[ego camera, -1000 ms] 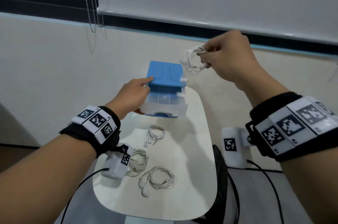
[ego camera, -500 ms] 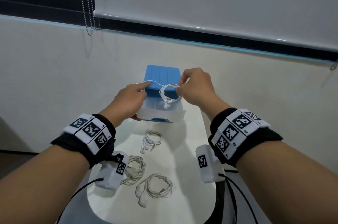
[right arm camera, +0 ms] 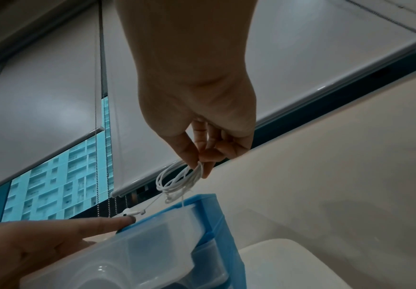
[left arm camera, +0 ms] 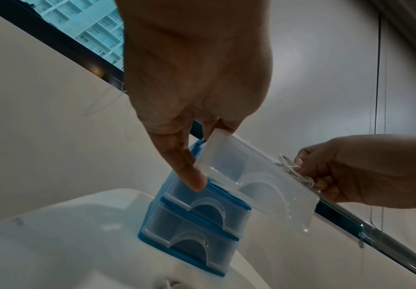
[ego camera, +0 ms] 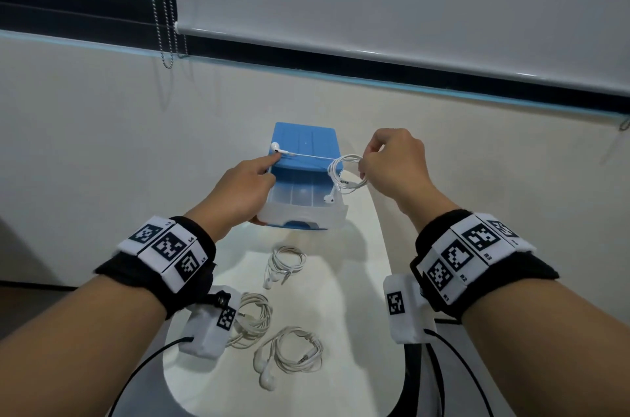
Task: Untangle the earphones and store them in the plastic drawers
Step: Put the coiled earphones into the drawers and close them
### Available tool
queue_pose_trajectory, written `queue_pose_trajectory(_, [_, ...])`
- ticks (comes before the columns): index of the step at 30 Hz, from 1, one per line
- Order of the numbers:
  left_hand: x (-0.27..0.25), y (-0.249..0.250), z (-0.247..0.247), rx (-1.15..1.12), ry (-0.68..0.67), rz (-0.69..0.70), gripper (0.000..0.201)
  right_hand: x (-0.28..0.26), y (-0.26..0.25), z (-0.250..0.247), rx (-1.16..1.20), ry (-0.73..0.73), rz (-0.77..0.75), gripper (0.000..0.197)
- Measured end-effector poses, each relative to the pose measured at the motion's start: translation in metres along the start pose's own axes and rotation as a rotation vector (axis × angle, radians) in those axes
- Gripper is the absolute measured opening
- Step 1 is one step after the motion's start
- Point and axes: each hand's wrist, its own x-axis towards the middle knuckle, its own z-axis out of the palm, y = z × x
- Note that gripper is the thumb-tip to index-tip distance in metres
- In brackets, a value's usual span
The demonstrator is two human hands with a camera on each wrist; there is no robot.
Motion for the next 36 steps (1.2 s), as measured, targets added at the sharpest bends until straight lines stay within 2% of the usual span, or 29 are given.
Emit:
queue_pose_trajectory(6, [-0.001, 0.000, 0.000, -0.062, 0.001, -0.017, 0.032, -0.003, -0.001, 0.001, 0.018, -0.011, 0.007, 0.016])
queue_pose_trajectory(8, [0.000, 0.001, -0.002, -0.098, -0.003, -0.031, 0.033, -0.002, 0.000, 0.000, 0.026, -0.011, 0.015, 0.017])
queue_pose_trajectory(11, [-0.001, 0.001, -0.006, -0.100, -0.036, -0.022, 0.044, 0.001, 0.004, -0.002, 0.041, -0.005, 0.032, 0.020])
queue_pose_trajectory(15, [0.000, 0.003, -0.005, -0.049, -0.065, -0.019, 0.036, 0.003, 0.004, 0.002, 0.066, -0.014, 0.061, 0.017])
queue_pose_trajectory(19, [0.000, 0.003, -0.003, -0.036, -0.069, -0.028, 0.032, -0.001, -0.005, 0.008, 0.179, -0.172, 0.153, 0.008])
queue_pose_trajectory(22, [-0.001, 0.004, -0.005, -0.042, -0.074, -0.032, 0.033, -0.004, -0.020, 0.012, 0.304, -0.312, 0.147, 0.010])
queue_pose_trajectory(25, [0.000, 0.004, -0.006, -0.044, -0.085, -0.037, 0.033, -0.002, -0.034, 0.014, 0.416, -0.357, 0.140, 0.012])
queue_pose_trajectory(27, [0.000, 0.003, -0.007, -0.046, -0.092, -0.042, 0.033, -0.001, -0.037, 0.019, 0.341, -0.351, 0.145, 0.011])
queue_pose_trajectory(29, [-0.001, 0.003, -0.007, -0.045, -0.086, -0.045, 0.034, -0.002, -0.034, 0.029, 0.116, -0.349, 0.117, 0.010])
queue_pose_trajectory(32, [-0.003, 0.003, -0.006, -0.043, -0.094, -0.038, 0.034, -0.008, -0.032, 0.042, -0.230, -0.310, 0.018, 0.007])
queue_pose_trajectory(36, [-0.004, 0.004, -0.005, -0.034, -0.090, -0.032, 0.033, -0.017, -0.037, 0.048, -0.495, -0.279, -0.148, 0.019])
